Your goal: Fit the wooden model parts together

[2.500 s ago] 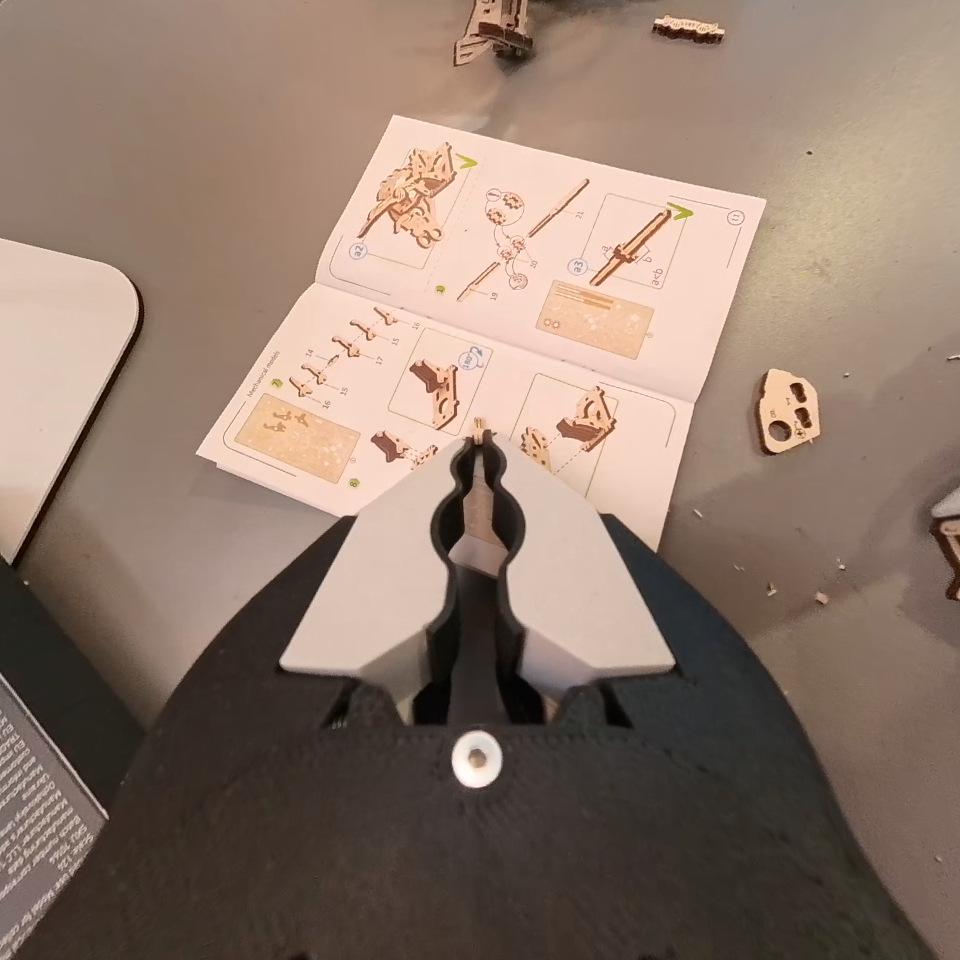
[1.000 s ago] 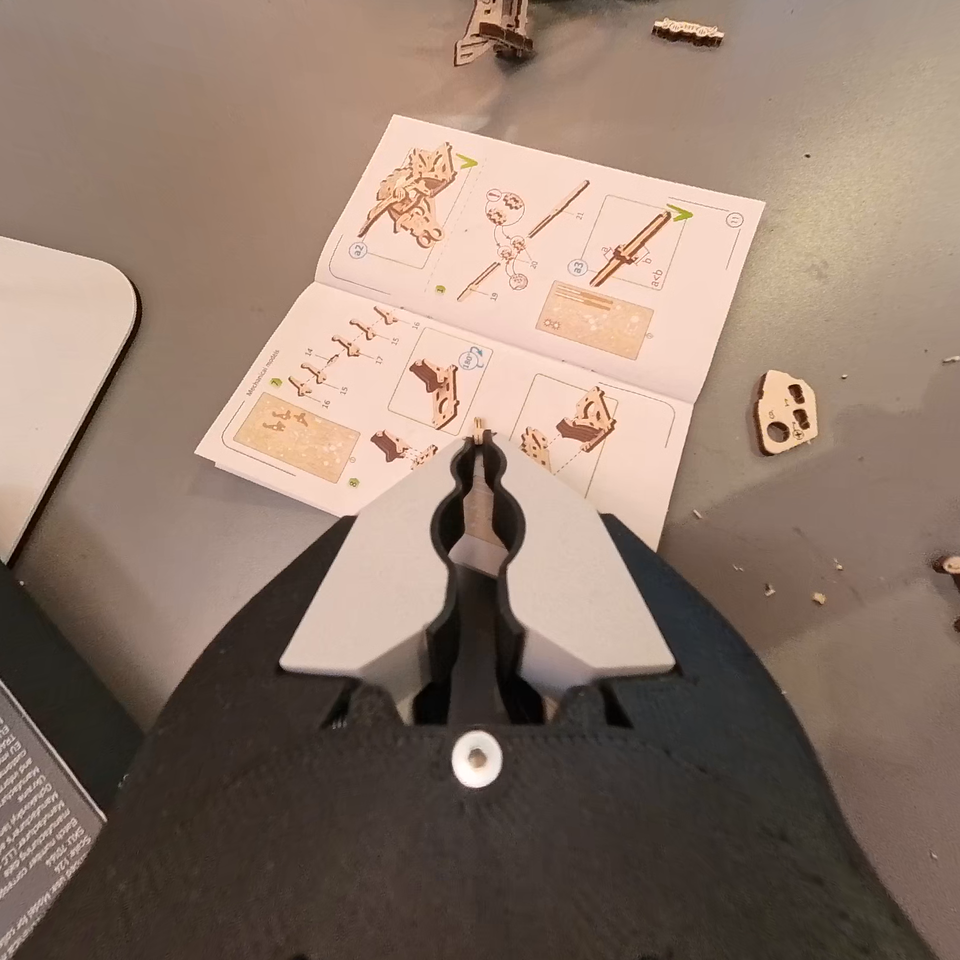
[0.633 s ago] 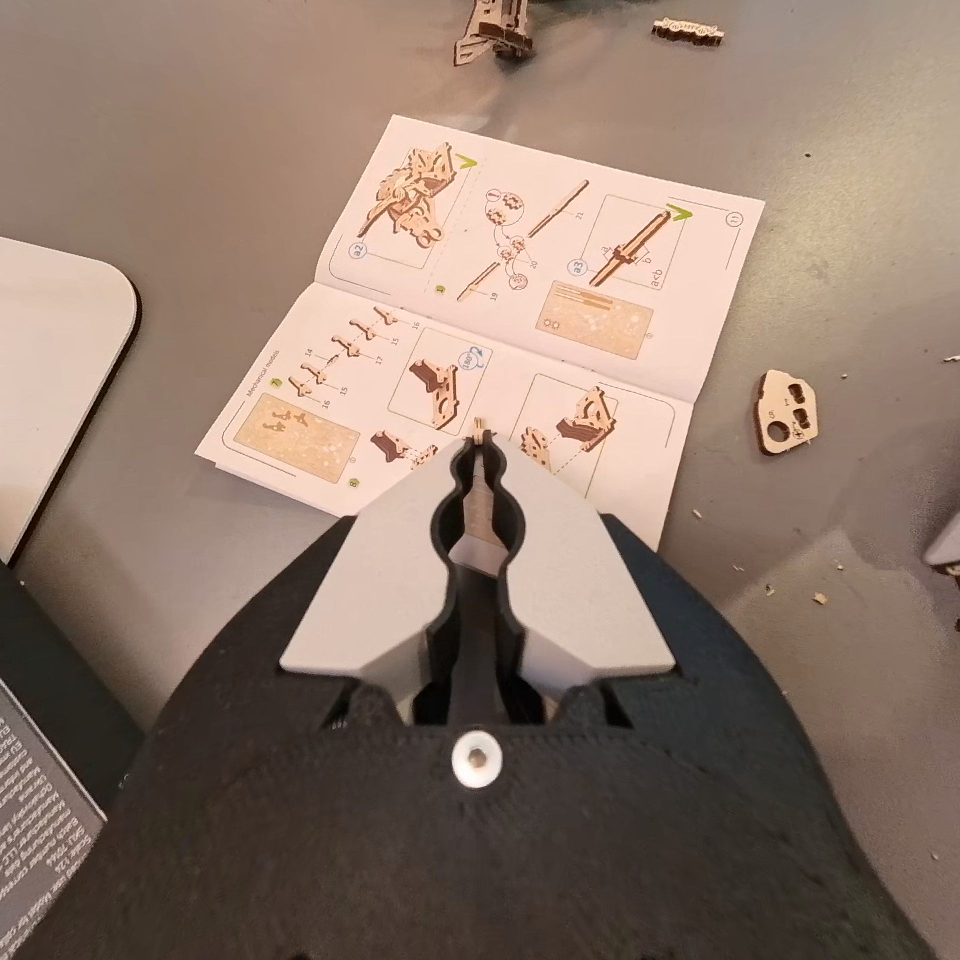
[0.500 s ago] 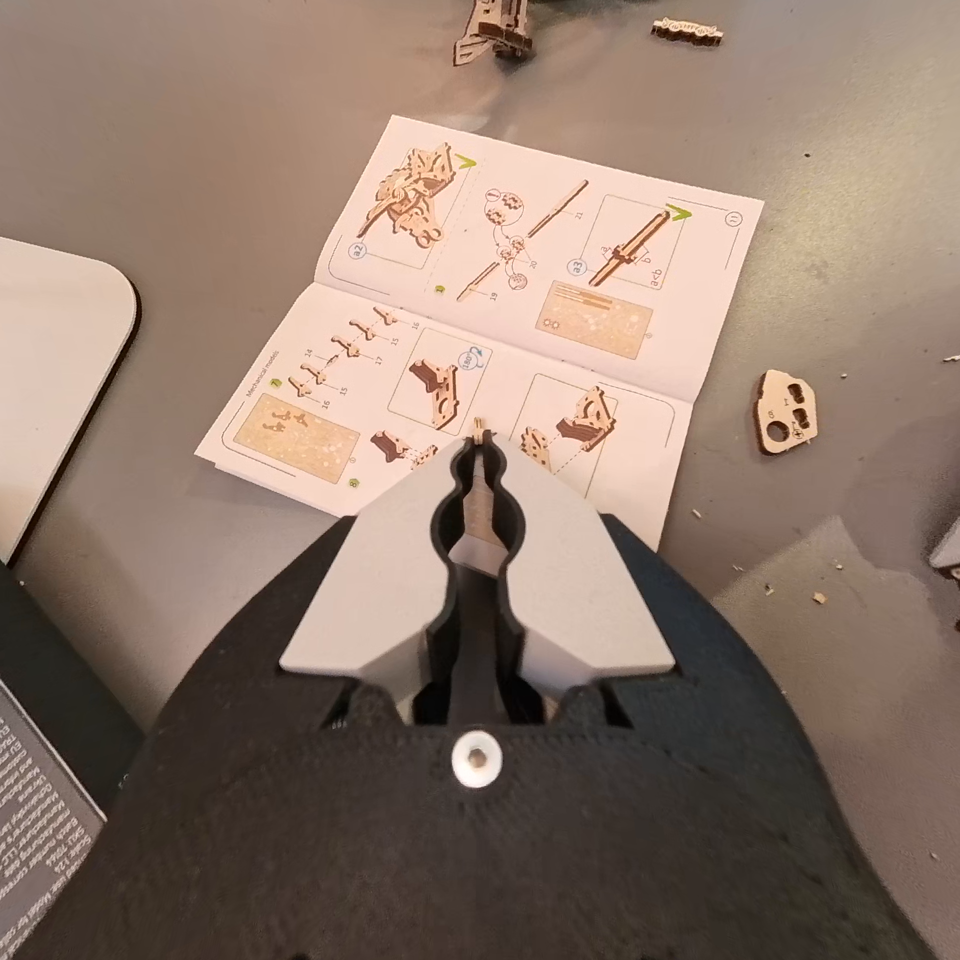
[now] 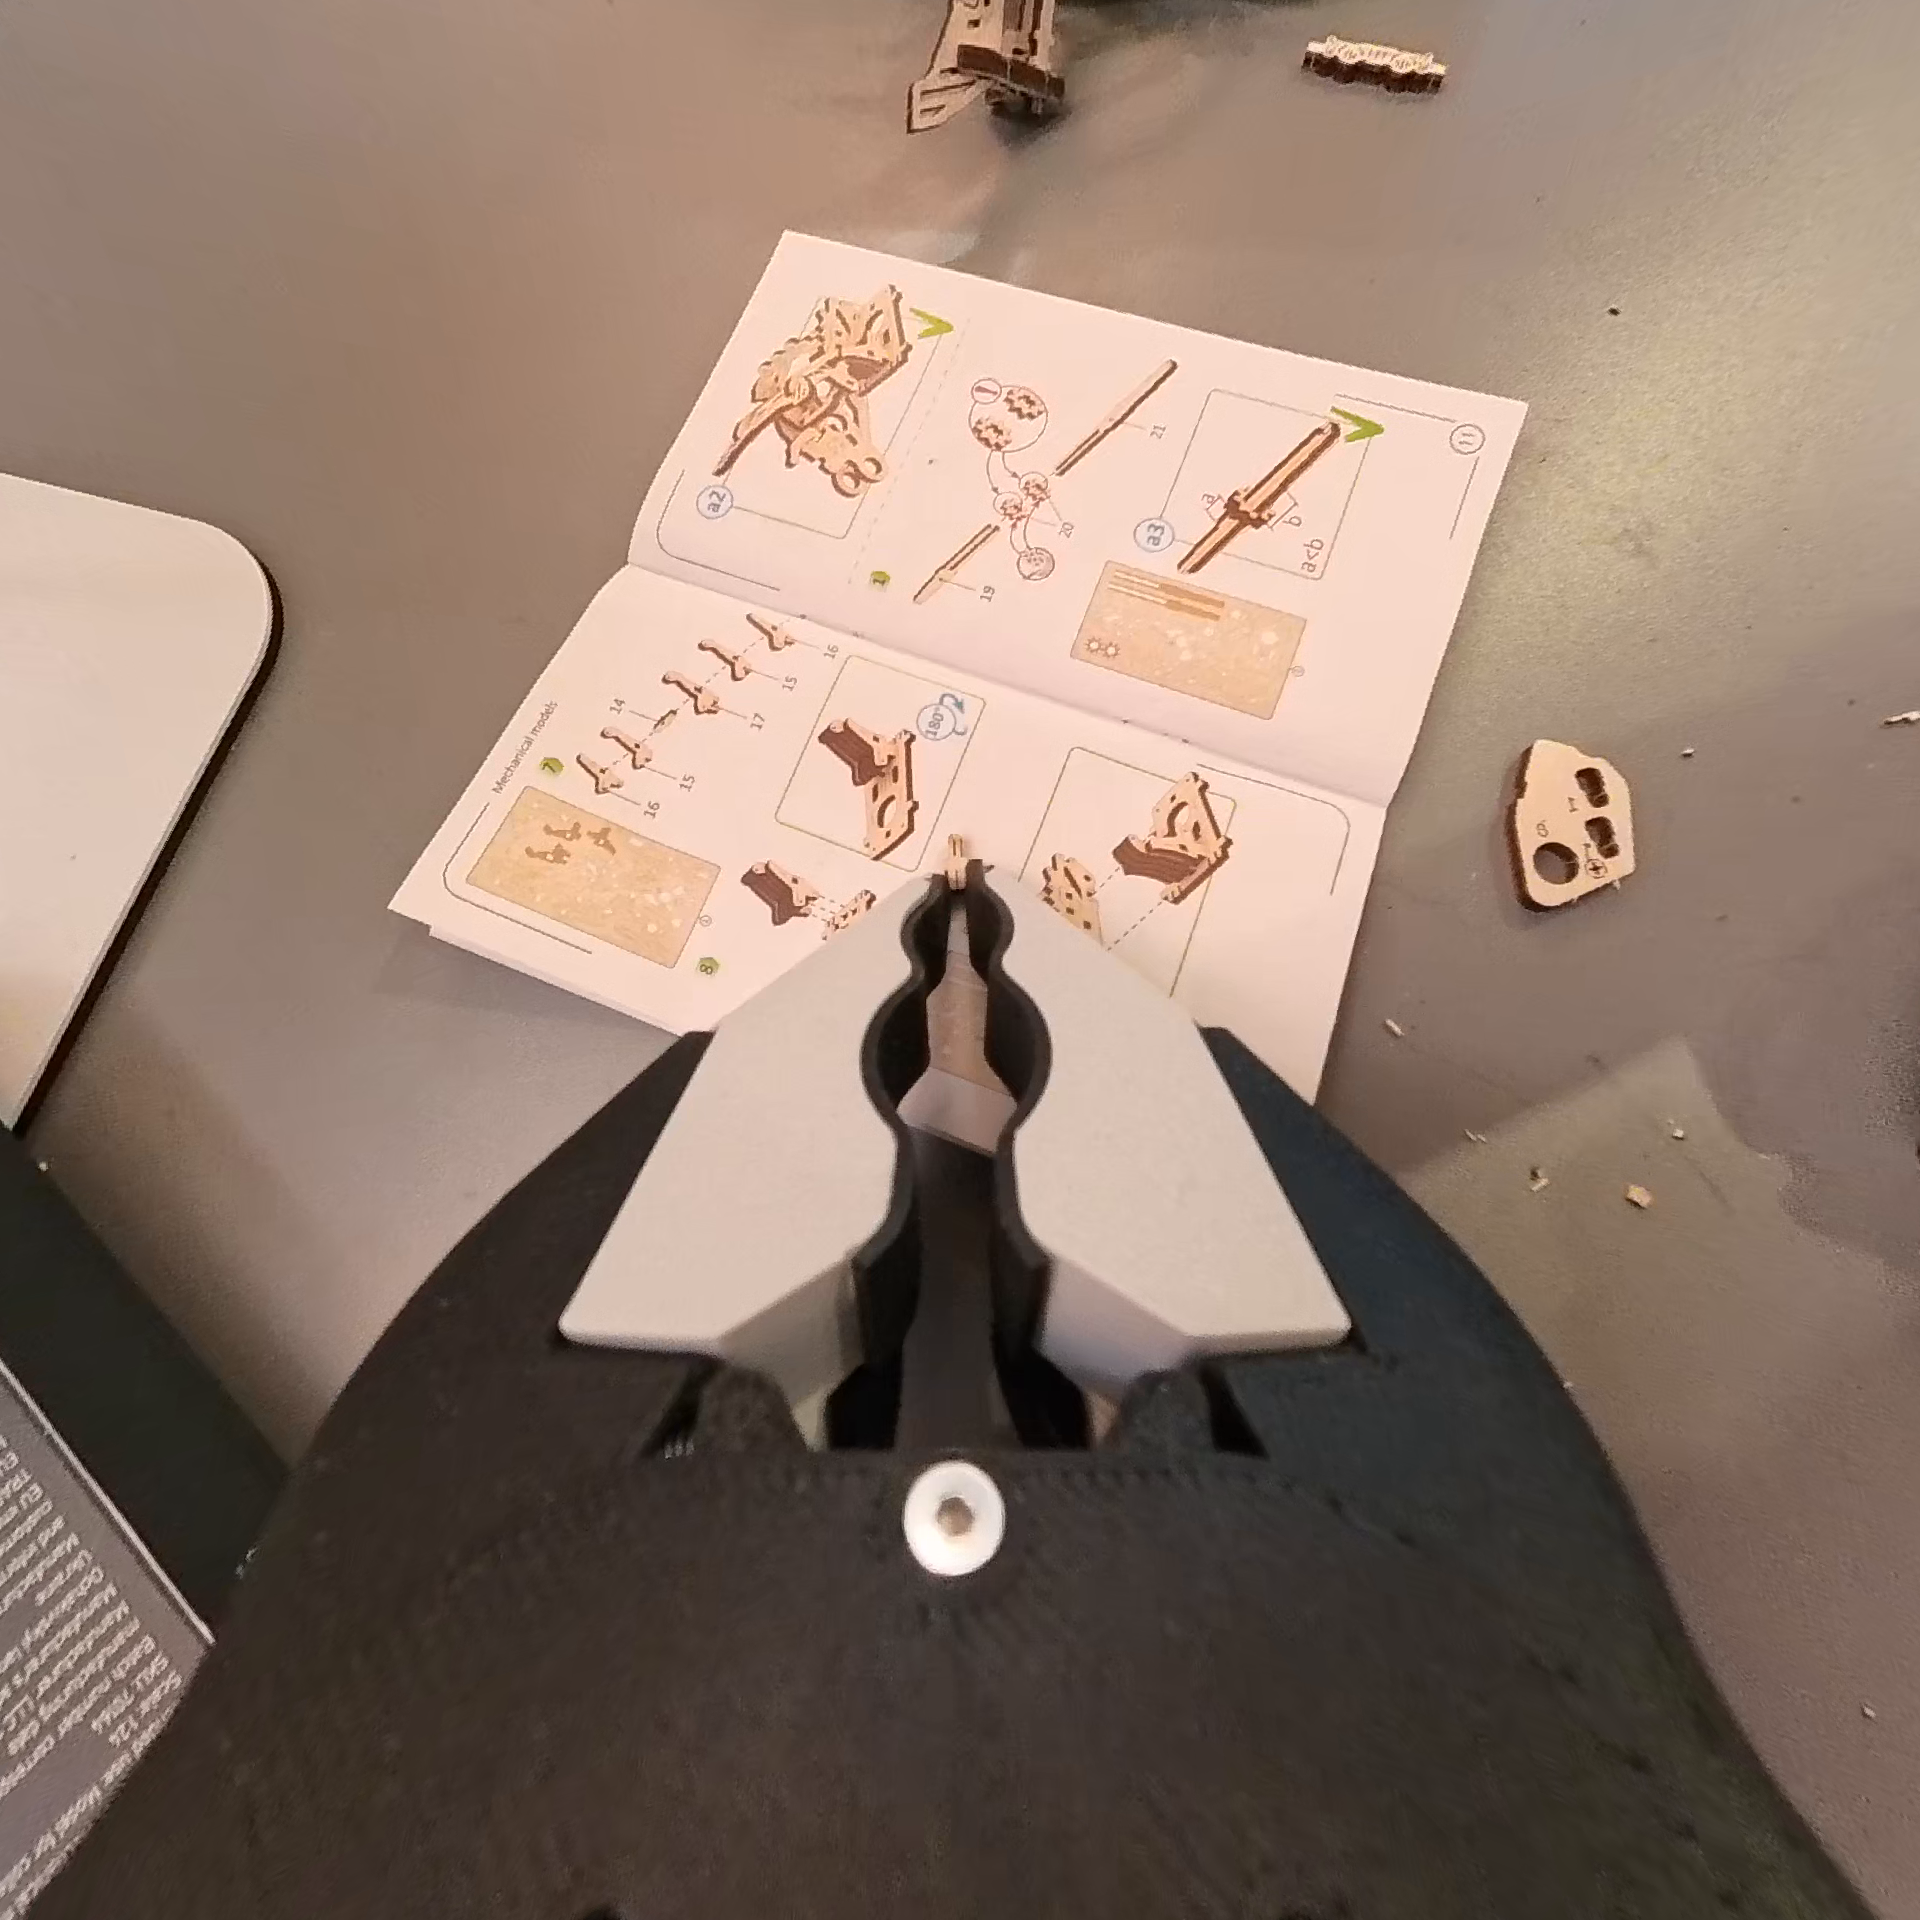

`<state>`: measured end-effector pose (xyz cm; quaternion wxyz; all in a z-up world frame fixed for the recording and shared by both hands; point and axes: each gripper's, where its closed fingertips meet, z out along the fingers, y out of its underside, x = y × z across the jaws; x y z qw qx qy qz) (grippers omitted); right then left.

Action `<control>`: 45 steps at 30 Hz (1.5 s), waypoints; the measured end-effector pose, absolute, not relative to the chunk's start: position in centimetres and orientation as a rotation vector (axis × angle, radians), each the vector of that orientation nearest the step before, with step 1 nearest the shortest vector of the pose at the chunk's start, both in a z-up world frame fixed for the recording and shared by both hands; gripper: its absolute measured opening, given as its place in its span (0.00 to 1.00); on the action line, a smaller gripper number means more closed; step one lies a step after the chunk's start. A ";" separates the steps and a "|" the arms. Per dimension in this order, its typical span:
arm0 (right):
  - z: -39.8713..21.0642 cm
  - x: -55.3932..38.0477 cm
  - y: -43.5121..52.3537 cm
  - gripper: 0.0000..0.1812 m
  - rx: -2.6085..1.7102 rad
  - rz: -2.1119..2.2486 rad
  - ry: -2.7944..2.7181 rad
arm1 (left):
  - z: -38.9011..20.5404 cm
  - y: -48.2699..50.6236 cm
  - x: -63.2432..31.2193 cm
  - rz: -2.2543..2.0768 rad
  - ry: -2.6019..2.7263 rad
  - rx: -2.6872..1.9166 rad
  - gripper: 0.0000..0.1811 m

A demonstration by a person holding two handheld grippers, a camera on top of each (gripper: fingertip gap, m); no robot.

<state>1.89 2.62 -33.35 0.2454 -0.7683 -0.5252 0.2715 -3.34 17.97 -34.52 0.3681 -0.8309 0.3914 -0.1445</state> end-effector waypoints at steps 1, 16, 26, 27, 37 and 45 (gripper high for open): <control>-33.4 1.9 2.7 0.03 -2.107 0.733 -1.415 | -34.5 18.0 -3.3 -0.371 1.005 -2.134 0.01; -34.1 1.8 1.4 0.17 -2.144 0.780 -1.434 | -34.5 17.9 -3.3 -0.371 1.005 -2.134 0.01; -34.0 1.9 1.4 0.11 -2.144 0.802 -1.437 | -34.5 17.9 -3.3 -0.374 1.004 -2.134 0.01; -33.9 1.9 1.4 0.13 -2.140 0.809 -1.435 | -34.5 17.9 -3.3 -0.374 1.004 -2.135 0.01; -34.2 1.1 1.3 0.17 -2.116 0.776 -1.488 | -34.5 17.9 -3.3 -0.372 1.005 -2.134 0.01; -34.2 1.3 1.5 0.11 -2.117 0.763 -1.473 | -34.5 17.9 -3.3 -0.372 1.005 -2.134 0.01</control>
